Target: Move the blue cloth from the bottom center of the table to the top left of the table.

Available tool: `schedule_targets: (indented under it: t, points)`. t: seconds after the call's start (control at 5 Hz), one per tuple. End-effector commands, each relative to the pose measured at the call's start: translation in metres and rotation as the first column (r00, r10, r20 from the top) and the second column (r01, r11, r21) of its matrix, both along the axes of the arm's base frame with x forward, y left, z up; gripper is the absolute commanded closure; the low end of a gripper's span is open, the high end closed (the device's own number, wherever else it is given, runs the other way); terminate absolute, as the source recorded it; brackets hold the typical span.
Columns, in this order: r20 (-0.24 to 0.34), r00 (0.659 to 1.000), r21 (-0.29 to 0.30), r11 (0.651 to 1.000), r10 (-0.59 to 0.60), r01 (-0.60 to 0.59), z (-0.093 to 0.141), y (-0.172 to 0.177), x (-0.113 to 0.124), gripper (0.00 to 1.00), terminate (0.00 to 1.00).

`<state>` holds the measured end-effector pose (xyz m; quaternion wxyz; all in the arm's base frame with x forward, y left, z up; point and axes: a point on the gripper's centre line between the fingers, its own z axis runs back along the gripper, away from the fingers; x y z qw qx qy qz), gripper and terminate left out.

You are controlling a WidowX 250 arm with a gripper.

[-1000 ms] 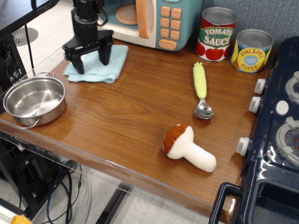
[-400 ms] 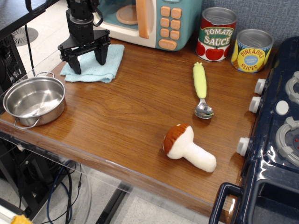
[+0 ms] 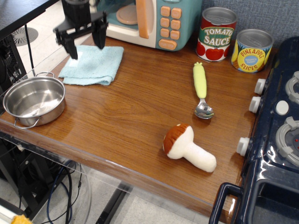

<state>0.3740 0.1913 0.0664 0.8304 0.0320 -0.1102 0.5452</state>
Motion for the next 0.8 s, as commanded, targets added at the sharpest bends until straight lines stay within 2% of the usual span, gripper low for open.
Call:
schedule_targets:
  t: [0.0,0.4,0.6]
  points:
    - [0.101,0.994,0.038,0.998,-0.045,0.041,0.0437,-0.0049,-0.0114,0.00,0.00]
    - [0.101,0.994,0.038,0.998,-0.045,0.041,0.0437,-0.0049,-0.0114,0.00,0.00]
    - [0.101,0.994,0.038,0.998,-0.045,0.041,0.0437,-0.0049,-0.0114,0.00,1.00]
